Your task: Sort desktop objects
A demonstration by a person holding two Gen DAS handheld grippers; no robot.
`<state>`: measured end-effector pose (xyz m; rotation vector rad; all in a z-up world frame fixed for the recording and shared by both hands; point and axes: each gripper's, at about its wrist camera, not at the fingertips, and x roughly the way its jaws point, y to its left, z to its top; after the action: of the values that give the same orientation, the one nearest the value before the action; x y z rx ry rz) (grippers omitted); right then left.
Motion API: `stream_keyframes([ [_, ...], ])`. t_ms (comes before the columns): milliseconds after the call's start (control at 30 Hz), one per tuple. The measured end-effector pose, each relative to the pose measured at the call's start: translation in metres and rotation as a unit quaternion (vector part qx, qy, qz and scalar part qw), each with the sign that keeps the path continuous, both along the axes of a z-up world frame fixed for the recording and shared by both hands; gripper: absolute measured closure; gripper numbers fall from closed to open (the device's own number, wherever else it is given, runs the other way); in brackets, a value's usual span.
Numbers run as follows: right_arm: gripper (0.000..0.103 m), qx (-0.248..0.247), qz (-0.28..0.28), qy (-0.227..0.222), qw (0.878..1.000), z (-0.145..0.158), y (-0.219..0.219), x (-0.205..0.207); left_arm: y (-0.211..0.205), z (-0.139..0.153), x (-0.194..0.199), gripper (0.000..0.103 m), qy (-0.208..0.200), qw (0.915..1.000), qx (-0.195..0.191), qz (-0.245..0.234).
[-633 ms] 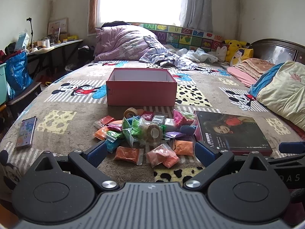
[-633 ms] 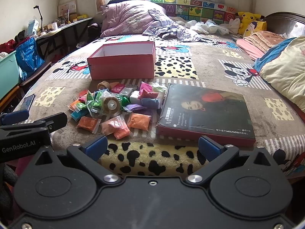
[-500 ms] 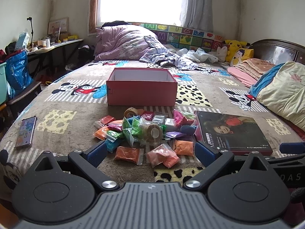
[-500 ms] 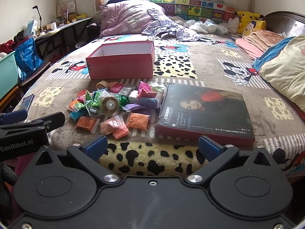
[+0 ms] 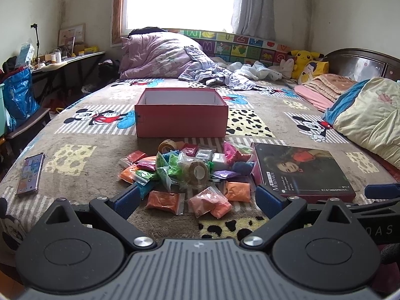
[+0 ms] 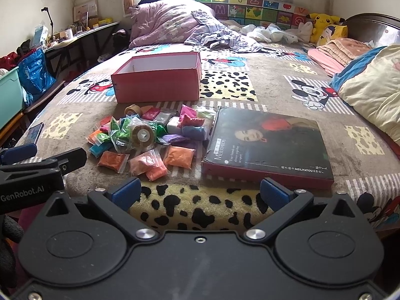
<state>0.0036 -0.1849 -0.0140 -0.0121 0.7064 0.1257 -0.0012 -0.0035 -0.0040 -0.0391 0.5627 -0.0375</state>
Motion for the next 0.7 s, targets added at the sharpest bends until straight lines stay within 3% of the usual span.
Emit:
stream_keyframes([
  [700,0.001,-0.001,0.0,0.003,1.0,-0.0005,0.0003,0.002,-0.0018,-0.0025,0.0003,0.004,0.002,1.0,0.001,0.0],
])
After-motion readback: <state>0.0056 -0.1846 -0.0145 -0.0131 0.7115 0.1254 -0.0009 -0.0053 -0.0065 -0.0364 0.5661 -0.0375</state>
